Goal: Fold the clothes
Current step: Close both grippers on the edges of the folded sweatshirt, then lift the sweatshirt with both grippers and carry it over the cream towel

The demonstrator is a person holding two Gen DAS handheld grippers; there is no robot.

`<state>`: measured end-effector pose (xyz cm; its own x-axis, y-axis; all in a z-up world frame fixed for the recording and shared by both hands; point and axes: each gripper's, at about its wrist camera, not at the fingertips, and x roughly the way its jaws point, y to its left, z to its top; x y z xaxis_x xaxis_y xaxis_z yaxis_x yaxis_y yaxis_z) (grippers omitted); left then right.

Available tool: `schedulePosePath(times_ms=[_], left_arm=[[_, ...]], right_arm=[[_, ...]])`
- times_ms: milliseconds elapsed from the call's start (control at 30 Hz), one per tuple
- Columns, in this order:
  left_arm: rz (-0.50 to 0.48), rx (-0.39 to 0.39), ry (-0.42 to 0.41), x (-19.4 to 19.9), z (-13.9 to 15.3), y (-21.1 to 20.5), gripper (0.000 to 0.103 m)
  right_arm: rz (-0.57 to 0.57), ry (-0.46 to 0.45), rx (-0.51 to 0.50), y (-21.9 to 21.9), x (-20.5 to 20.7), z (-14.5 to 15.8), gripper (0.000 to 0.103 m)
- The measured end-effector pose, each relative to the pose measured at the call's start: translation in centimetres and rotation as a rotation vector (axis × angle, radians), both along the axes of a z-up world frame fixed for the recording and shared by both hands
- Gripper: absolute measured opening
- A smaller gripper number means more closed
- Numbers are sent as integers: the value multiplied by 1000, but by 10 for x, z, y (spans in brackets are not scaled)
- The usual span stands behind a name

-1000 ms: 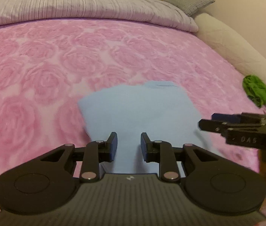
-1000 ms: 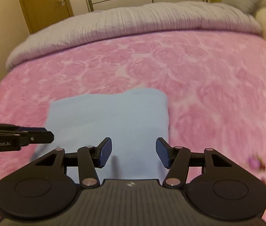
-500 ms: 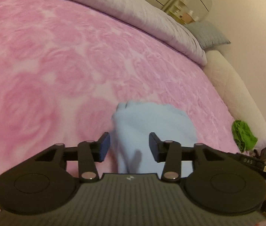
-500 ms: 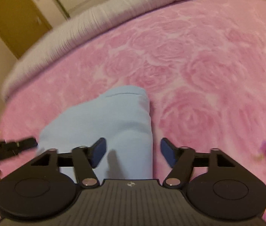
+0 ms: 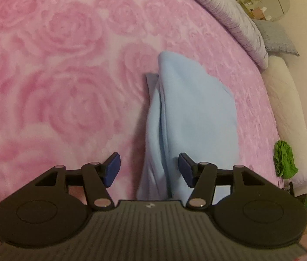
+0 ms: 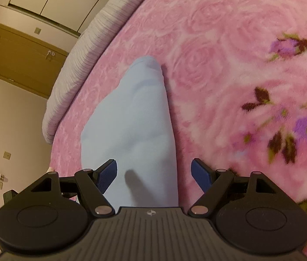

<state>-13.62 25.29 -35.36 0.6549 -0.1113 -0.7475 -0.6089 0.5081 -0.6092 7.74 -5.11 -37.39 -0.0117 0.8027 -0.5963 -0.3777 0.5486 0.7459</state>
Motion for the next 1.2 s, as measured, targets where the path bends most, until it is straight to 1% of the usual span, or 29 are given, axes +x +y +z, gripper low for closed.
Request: schedulePosePath(times_ms=[133,200,233,333,467,533,633,667,733,833,867,900,933,967,1000,1100,1200], left_arm=[[28,-24,6,2,-5,-8,51],[14,-52,-3,8,-5,-7,39],[2,-65,-4,13,-7,-6,38],[-10,-99,1,29,-15,2,38],[32,-224,-46,35,-33,15,38],[47,-254,-62,37,-38,18,39],[47,-238,-62,42,-37,16,39],[45,-230,-60,44,-36,15,39],[38,-209,-52,48,-34,14,38],[7,-160,-43,55,-28,8,33],[-6,-137,-43,56,-26,5,31],[-20,-115,-43,57,-25,1,29],[-23,-96,-33,59,-20,-2,27],[-23,-79,-19,60,-15,-5,25],[-23,-62,-6,62,-10,-8,24],[-22,-10,35,67,6,-17,22],[-21,42,75,72,21,-26,19]], right_arm=[[6,11,3,-2,0,0,78],[4,22,8,-2,2,-2,78],[2,27,11,-1,3,-2,78],[-2,43,19,0,7,-4,79],[-14,100,53,6,16,-13,79],[-16,122,69,11,21,-17,79],[-10,142,85,20,27,-21,77],[-6,146,89,23,28,-23,75],[4,150,84,31,31,-25,73],[39,131,61,47,34,-25,69],[50,123,54,52,35,-26,64],[59,115,49,58,36,-28,55],[69,108,41,61,37,-30,49],[81,101,35,65,38,-32,39],[84,111,40,66,39,-35,31],[66,162,41,65,41,-38,27],[46,182,-9,69,41,-28,27]])
